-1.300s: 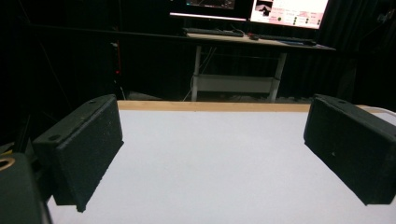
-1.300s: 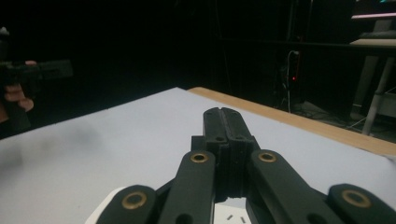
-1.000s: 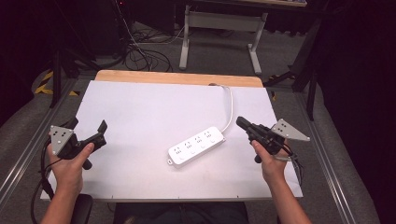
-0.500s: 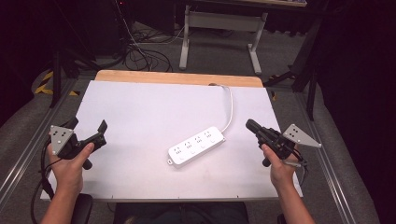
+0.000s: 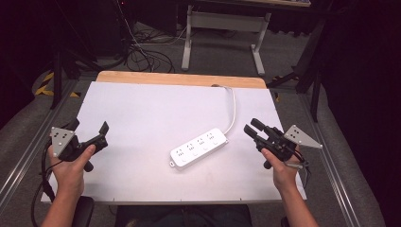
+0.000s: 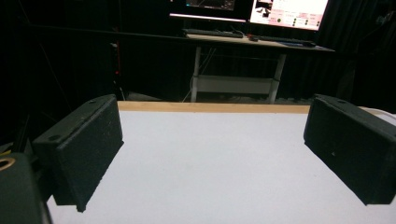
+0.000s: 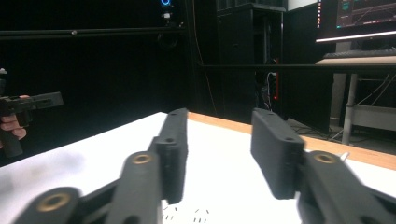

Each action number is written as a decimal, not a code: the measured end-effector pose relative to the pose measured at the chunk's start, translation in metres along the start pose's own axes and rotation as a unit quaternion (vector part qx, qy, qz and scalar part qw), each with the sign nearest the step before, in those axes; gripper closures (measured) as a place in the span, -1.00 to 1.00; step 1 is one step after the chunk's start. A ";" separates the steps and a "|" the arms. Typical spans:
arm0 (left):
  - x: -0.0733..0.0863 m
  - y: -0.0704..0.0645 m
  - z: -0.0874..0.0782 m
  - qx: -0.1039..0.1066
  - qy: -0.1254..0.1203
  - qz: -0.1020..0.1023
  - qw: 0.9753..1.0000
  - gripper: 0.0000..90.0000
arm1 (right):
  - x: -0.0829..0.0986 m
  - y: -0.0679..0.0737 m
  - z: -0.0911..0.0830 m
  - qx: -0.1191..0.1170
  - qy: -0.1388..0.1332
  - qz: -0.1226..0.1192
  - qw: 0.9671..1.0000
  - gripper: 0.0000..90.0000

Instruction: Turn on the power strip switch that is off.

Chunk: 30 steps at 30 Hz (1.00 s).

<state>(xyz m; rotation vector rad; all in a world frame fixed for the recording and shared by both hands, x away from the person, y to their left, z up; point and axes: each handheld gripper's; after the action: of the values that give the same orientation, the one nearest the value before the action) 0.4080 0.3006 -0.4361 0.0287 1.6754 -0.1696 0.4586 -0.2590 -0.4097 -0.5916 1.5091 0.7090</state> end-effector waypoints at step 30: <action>0.000 0.000 0.000 0.000 0.000 0.000 1.000 -0.89 | 0.008 -0.003 0.011 0.068 0.010 -0.014 0.998 -0.87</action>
<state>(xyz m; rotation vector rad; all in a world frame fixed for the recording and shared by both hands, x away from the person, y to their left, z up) 0.4078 0.3008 -0.4361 0.0287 1.6754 -0.1685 0.4679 -0.2526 -0.4177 -0.5179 1.5517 0.5758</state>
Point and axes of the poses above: each handheld gripper's, and its own axes: z roughly forward along the jaws, x roughly out of its underside, y roughly to its left, and after that the axes turned 1 degree about y, right-handed
